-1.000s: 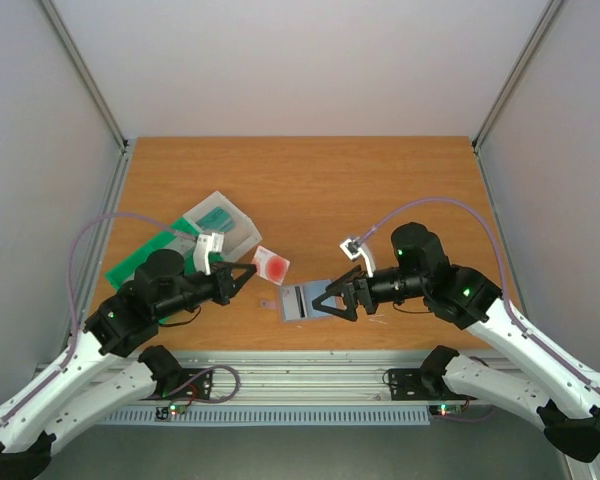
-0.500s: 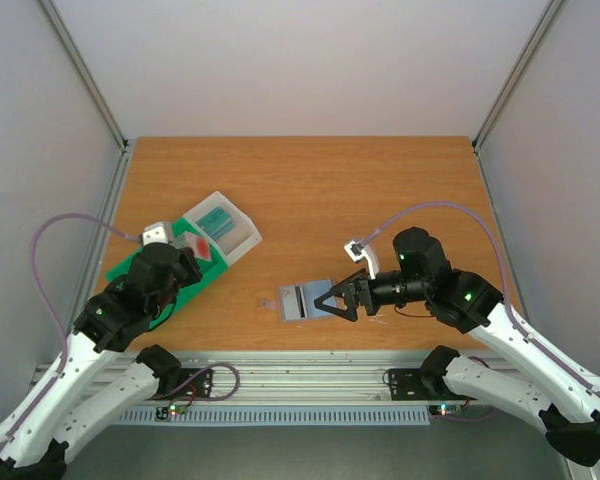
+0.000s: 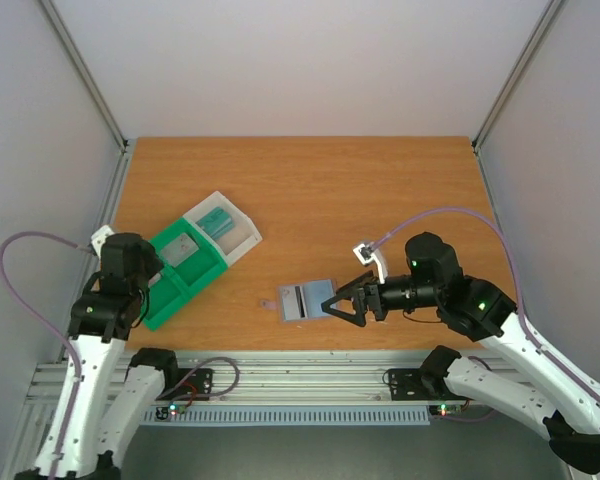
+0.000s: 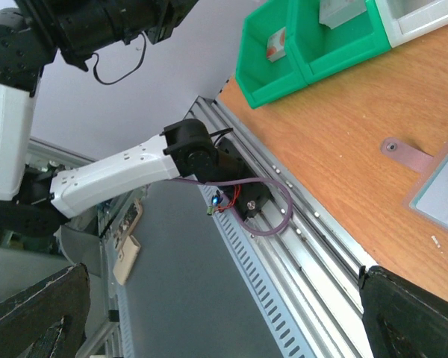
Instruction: Take the credit cards out of the card holder
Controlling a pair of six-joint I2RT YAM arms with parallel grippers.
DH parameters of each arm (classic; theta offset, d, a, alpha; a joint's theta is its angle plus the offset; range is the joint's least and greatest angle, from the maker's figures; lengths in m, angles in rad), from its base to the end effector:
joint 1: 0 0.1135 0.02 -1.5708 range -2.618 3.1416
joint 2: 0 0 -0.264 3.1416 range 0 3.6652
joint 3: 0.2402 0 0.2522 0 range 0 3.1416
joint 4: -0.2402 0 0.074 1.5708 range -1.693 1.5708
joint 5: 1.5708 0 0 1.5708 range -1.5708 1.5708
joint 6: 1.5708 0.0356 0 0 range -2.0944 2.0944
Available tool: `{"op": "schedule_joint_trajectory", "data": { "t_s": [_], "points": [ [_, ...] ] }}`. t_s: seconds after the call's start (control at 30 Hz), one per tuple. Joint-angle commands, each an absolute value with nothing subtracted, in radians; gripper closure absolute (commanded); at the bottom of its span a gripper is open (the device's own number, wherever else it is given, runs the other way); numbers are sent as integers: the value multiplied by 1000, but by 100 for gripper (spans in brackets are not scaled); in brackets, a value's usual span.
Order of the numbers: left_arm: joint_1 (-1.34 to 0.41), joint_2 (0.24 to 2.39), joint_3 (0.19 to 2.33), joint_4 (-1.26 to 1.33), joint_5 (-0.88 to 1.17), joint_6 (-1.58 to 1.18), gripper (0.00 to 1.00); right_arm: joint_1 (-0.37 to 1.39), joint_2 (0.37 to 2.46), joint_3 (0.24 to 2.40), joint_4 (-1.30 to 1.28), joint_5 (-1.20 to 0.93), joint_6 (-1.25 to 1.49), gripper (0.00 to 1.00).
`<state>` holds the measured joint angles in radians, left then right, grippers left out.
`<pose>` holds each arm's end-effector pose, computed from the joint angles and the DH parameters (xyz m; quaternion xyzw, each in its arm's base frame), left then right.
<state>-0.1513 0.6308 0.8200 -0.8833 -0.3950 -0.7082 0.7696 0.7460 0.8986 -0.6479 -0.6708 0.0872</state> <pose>0.1190 -0.0043 0.3058 -0.3241 0.8308 -0.0119 0.4524 0.0914 0.1194 0.3408 -0.4302 0.7078 0.4581 0.3225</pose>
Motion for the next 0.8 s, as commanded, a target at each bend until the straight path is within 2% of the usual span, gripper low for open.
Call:
{"op": "schedule_joint_trajectory", "data": {
  "t_s": [0.0, 0.1, 0.3, 0.53, 0.77],
  "points": [
    [61, 660, 781, -789, -194, -657, 100, 771, 727, 892, -678, -656, 87, 2],
    [214, 679, 741, -747, -64, -665, 100, 771, 725, 890, -685, -659, 85, 2],
    [377, 725, 646, -664, 60, -664, 100, 771, 736, 895, -697, -658, 76, 2],
    [403, 689, 536, -523, 50, -666, 100, 771, 763, 916, -703, -670, 70, 2],
    [405, 765, 513, -429, 102, -653, 100, 771, 774, 936, -719, -673, 69, 1]
  ]
}}
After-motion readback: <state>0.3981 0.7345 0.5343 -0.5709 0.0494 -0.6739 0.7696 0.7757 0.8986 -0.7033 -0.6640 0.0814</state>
